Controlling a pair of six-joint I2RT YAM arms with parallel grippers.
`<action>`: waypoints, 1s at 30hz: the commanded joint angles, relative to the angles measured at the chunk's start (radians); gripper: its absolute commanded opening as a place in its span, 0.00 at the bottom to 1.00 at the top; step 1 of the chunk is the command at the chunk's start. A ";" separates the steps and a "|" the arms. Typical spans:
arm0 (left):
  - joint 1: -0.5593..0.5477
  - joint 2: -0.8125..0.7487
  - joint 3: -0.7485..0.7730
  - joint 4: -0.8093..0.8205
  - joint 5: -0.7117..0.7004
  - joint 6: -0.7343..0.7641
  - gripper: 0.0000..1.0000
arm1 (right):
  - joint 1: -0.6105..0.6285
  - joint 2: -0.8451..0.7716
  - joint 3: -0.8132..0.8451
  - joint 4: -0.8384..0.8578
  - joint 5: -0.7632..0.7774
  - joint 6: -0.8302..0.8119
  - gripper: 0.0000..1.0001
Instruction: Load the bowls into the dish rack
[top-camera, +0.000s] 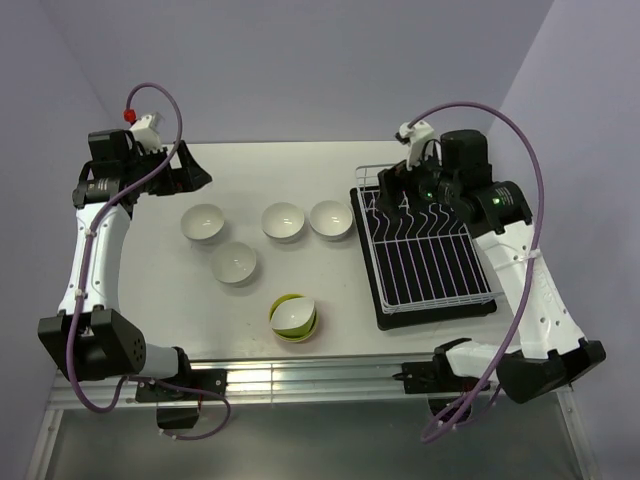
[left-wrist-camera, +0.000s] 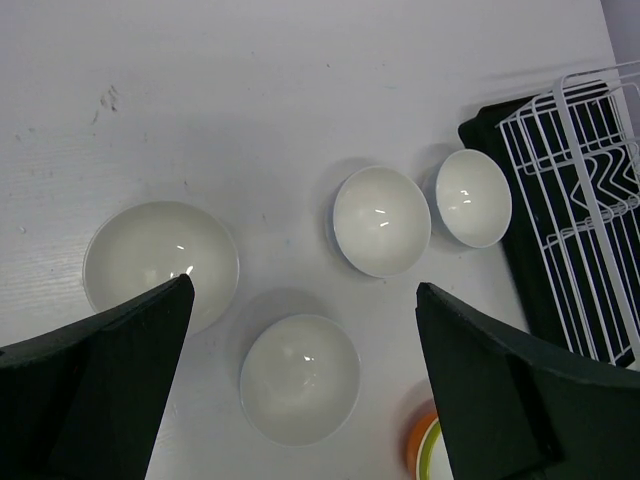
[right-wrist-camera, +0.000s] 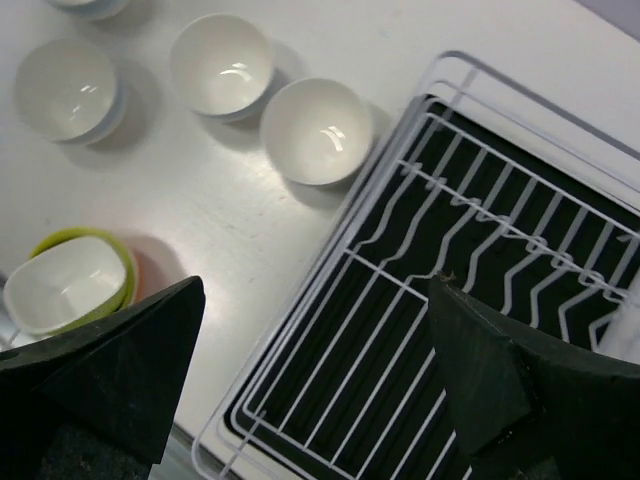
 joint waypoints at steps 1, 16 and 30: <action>-0.001 -0.025 0.013 -0.025 0.051 0.005 1.00 | 0.069 0.011 0.018 -0.047 -0.097 -0.062 0.99; 0.023 0.019 0.020 -0.117 0.410 0.121 0.99 | 0.502 0.093 -0.124 -0.144 -0.426 -0.440 0.86; 0.023 0.003 -0.010 -0.094 0.435 0.081 0.99 | 0.812 0.252 -0.175 -0.044 -0.234 -0.627 0.72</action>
